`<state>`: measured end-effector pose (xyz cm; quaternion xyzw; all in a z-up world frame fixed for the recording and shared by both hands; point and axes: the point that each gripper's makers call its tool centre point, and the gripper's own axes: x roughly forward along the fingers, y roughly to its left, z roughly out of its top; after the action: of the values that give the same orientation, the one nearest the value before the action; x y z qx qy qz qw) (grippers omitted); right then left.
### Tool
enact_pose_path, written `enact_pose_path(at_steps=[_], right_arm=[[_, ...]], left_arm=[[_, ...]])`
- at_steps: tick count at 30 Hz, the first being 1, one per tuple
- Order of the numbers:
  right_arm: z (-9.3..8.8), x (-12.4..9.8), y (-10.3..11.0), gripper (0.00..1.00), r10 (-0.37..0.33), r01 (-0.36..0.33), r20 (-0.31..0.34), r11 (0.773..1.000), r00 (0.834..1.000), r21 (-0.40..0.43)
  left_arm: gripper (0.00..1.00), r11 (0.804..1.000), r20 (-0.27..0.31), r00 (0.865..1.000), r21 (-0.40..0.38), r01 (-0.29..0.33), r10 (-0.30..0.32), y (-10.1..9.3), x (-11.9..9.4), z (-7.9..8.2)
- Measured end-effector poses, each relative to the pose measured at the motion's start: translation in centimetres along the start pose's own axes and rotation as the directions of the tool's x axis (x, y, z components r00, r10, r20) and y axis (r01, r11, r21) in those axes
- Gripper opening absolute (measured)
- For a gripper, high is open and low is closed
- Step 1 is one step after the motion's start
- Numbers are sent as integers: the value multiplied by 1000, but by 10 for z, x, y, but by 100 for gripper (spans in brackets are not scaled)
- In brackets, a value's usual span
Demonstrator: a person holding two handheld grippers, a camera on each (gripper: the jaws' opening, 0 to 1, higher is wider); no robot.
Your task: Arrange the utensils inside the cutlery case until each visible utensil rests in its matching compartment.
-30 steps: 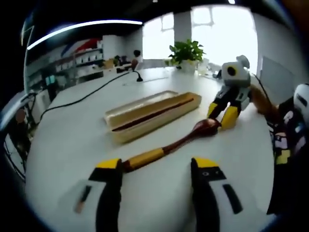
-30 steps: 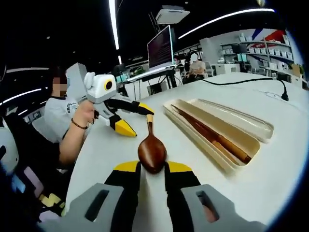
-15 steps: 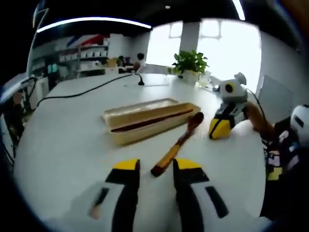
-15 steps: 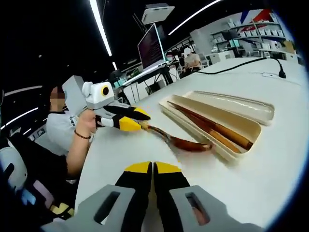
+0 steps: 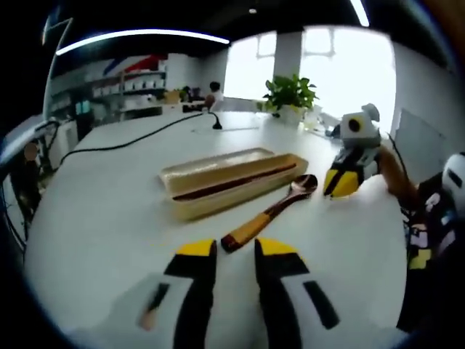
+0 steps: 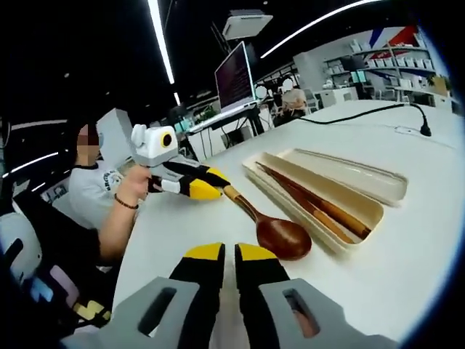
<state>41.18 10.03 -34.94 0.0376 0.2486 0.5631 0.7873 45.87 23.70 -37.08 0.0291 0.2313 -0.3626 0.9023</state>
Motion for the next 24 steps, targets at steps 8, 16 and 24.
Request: enact_pose_path(at_steps=[8, 16, 24], right_arm=[[18, -25, -20, 12, -70, 67, 89, 997, 994, 34], [5, -26, -41, 17, -151, 145, 42, 982, 988, 118], [-4, -27, -51, 20, -190, 186, 19, 973, 982, 140]], left_arm=[[22, 1000, 1, 1000, 0, 1, -1, -2, -1, 0], [22, 1000, 2, 1000, -11, 2, -2, -3, -1, 0], [22, 1000, 2, 1000, -17, 6, -6, -3, -2, 1]])
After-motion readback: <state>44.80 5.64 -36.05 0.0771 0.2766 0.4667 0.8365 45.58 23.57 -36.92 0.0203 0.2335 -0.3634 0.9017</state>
